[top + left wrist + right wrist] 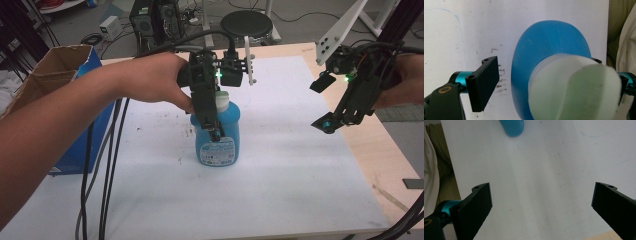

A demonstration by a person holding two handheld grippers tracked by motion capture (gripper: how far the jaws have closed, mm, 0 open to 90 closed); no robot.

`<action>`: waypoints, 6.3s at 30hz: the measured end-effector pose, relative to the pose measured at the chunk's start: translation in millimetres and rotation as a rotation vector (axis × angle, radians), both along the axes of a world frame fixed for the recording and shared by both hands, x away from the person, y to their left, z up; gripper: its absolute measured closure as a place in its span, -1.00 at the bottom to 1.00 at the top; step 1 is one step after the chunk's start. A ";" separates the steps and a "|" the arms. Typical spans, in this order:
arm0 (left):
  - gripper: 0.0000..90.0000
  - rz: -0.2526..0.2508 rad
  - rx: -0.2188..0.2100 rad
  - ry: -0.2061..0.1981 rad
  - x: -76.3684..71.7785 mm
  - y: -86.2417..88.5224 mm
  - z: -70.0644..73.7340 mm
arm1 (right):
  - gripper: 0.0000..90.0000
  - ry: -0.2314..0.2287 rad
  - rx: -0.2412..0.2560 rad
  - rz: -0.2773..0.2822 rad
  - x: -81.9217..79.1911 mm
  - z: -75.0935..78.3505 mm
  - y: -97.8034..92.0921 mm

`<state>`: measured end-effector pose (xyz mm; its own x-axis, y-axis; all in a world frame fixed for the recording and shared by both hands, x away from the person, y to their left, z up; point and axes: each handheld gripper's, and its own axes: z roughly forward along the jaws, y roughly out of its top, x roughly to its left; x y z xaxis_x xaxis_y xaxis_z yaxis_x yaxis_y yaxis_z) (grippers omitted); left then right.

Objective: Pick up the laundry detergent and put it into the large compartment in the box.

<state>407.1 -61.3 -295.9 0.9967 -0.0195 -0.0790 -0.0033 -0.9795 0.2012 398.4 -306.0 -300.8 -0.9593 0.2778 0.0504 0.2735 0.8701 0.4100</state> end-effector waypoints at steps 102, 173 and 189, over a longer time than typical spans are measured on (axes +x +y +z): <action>-0.16 1.066 -0.087 -0.113 -8.9 216.2 218.5 | -0.94 0.002 0.014 0.060 3.8 3.7 11.2; -0.15 0.868 0.046 -0.057 11.0 310.1 80.4 | -0.94 0.039 -0.012 0.013 11.8 -5.7 14.4; -0.15 0.788 0.075 -0.041 17.2 315.4 37.2 | -0.94 0.046 -0.013 0.003 12.9 -10.4 13.6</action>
